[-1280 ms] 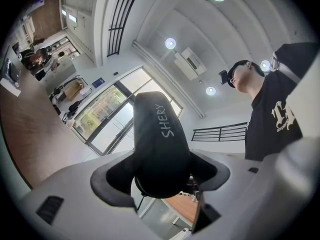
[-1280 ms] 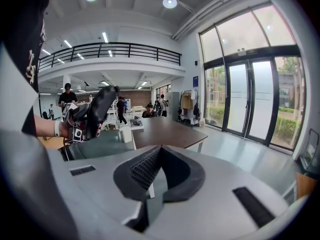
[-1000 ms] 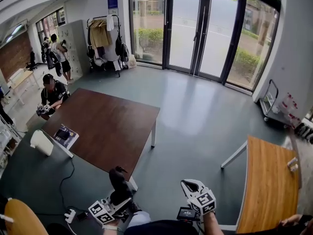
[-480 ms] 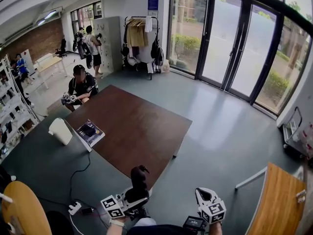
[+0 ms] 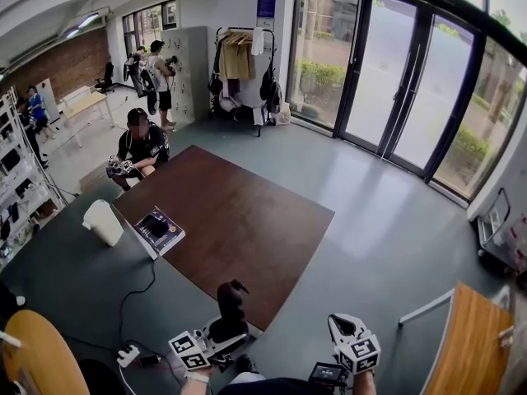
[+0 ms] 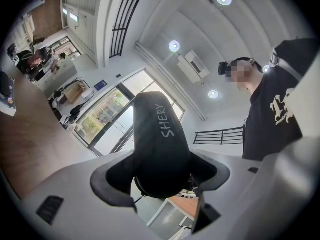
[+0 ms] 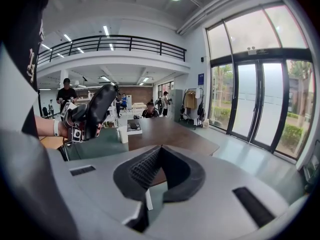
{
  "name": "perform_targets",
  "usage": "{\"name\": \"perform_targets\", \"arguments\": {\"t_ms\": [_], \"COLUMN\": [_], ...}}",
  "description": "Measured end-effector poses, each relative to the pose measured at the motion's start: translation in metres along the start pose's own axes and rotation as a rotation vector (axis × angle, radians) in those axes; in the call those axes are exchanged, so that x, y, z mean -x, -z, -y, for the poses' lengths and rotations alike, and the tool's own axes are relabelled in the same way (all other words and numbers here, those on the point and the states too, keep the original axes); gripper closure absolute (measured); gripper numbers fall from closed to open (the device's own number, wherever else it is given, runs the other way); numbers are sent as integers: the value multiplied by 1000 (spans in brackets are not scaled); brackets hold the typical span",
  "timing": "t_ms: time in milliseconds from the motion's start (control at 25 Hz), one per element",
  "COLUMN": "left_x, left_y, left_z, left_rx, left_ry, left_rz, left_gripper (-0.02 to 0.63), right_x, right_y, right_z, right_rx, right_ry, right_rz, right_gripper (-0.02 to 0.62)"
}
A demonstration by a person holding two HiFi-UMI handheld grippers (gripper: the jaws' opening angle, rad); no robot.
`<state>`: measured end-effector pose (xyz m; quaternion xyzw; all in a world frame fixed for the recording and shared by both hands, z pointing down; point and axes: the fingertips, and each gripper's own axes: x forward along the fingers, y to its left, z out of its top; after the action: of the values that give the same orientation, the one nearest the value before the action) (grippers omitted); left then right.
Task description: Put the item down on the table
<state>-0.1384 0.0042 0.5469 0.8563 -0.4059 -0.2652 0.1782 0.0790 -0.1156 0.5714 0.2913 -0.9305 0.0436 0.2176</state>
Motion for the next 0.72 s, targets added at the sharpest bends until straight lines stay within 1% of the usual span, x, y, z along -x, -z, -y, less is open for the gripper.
{"name": "perform_targets", "arguments": {"t_ms": [160,280,520,720], "left_x": [11,21,25,29], "left_y": [-12,-17,-25,-30], "left_z": [-16,-31,-46,-54], "left_rx": [-3,10,21,20], "left_ry": [-4,-15,-2,2], "left_rz": [20,29,24,24], "left_gripper": [273,273,273,273], "right_x": [-21,-35,-44,-50], "right_y": [-14,-26,-22,-27], "right_z": [-9,-15,-19,-23], "right_rx": [26,36,30,32], "right_ry": [-10,-1,13,23], "right_rz": [1,1,-11,-12], "right_gripper": [606,607,606,607]}}
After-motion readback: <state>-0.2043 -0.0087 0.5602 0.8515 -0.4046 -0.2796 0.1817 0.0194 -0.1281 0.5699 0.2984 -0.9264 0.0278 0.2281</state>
